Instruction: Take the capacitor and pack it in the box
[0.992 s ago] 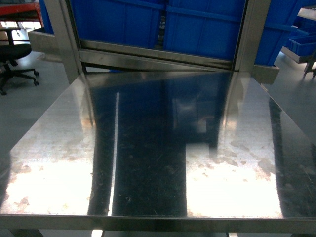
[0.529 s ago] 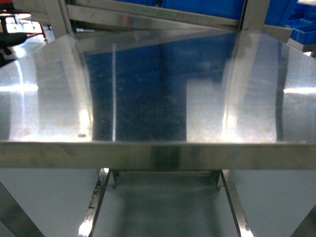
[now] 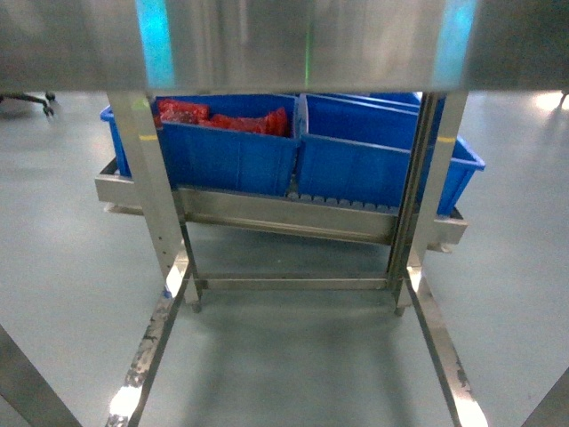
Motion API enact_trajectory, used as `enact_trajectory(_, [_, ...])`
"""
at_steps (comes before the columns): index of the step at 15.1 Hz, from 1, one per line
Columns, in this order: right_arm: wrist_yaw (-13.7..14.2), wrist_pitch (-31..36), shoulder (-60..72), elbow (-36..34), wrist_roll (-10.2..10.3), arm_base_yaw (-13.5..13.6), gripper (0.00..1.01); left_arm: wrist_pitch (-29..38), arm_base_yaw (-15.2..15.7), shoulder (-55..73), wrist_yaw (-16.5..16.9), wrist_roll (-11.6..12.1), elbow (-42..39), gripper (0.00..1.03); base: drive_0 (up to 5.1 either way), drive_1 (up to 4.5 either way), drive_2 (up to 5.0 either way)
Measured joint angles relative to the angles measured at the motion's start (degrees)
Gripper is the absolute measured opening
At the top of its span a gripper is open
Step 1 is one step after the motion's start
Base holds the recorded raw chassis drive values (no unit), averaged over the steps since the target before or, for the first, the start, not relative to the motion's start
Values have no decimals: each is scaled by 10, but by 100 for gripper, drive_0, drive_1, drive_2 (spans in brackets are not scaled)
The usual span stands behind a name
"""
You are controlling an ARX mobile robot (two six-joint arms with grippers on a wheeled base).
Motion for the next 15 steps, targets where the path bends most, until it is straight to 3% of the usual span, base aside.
enact_trajectory(15, [0,0,0,0,0,0,98,0,0,0,0,0,0,44,0,0,0])
